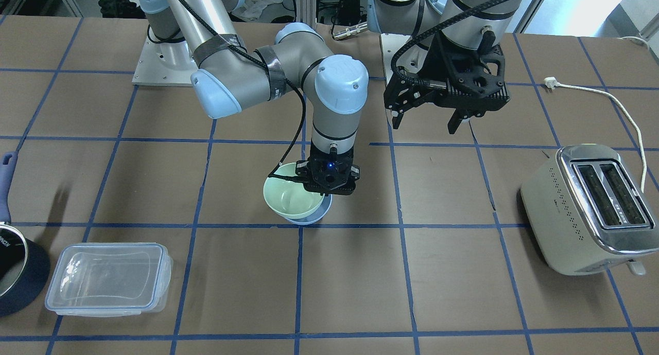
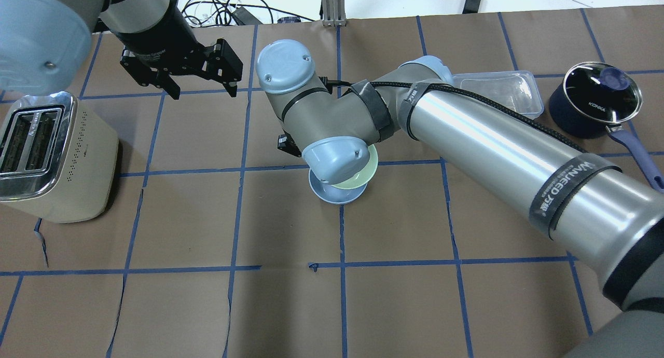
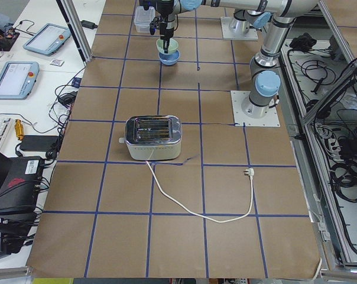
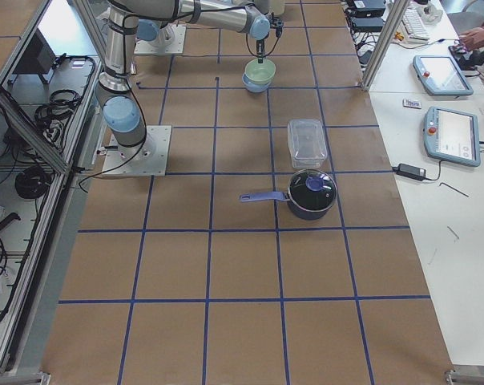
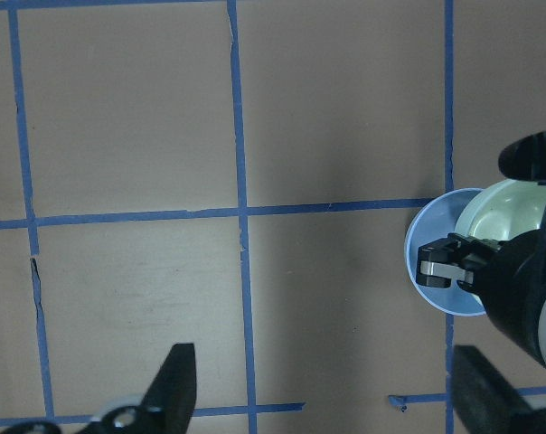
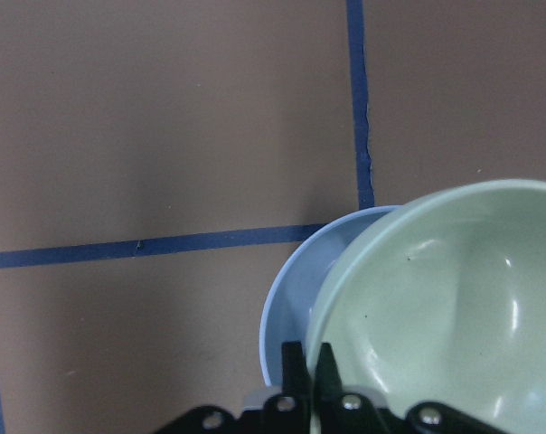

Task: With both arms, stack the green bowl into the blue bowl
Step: 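Carry the green bowl with the right gripper over the blue bowl, then lower the green bowl into the blue bowl and open the right gripper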

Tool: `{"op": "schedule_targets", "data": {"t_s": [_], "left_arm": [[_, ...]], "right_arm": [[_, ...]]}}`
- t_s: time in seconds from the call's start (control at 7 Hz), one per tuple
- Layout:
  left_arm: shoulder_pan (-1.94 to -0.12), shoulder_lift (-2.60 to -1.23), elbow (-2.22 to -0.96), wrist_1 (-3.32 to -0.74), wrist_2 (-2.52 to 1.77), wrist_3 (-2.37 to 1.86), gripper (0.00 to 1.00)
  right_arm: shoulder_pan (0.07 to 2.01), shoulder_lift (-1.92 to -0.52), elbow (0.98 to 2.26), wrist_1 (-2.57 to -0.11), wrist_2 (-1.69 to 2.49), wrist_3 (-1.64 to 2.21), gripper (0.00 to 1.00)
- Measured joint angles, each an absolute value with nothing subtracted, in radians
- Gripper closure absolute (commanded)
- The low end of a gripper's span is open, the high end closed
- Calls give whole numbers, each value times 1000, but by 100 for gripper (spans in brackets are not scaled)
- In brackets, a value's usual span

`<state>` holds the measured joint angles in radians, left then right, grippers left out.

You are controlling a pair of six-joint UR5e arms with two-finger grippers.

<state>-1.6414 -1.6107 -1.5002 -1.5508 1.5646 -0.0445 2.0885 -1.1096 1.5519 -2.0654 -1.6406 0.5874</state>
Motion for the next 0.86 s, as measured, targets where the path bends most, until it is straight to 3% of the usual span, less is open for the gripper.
{"op": "schedule_targets", "data": {"t_s": [0.14,0.29,0.86], "left_arm": [[-1641,-1611,-1500,-1551,1565,-44,0],[-1640,-1611,-1500,-1552,1565,-44,0],[-1634,-1611,-1500,-1551,1566,-37,0]], "right_arm": [[2095,-1104,1547,-2064,-1638,587,75],[2097,-1096,1546,-2063,-1637,585,1],[2080,-1087,1500,-2049,-1643,571,0]]}}
